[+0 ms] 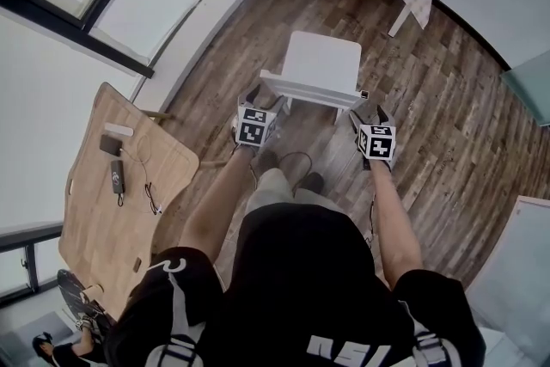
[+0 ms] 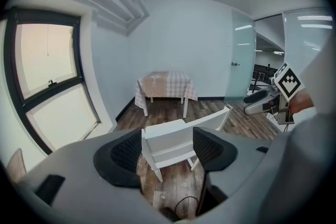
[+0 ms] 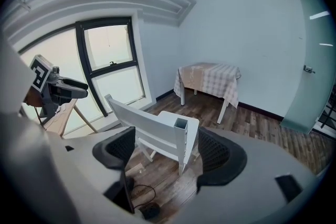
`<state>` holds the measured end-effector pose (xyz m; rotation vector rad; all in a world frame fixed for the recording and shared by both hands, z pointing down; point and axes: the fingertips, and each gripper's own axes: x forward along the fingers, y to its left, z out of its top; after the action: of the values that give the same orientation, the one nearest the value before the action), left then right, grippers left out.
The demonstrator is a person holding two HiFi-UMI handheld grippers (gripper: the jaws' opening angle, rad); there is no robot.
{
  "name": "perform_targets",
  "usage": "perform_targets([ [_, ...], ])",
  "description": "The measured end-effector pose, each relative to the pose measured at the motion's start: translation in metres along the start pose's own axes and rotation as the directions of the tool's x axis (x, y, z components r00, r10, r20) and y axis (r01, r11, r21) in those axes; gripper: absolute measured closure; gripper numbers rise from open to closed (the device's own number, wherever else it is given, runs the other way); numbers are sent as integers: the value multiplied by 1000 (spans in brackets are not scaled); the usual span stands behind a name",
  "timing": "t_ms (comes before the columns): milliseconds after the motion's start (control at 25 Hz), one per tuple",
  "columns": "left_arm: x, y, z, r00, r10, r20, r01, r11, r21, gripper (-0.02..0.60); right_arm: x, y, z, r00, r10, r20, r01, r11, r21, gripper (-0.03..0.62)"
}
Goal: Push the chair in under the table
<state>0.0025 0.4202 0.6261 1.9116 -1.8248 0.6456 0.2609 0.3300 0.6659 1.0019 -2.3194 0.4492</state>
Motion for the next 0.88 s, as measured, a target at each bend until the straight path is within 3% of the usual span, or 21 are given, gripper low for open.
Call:
perform_targets([
  [360,26,19,-18,999,-6,-32,4,998,-60,221,24,-6,-6,1000,9,-27,-9,1000,1,157],
  [640,56,41,-36,996,-1,-94,-11,991,-135,206,48,-4,-6,998,7,-56,-5,999,46,155],
  [880,81,45,-35,992,-18,-129,1,991,-135,204,73,-5,-5,997,-4,-80,11,995,95,157],
])
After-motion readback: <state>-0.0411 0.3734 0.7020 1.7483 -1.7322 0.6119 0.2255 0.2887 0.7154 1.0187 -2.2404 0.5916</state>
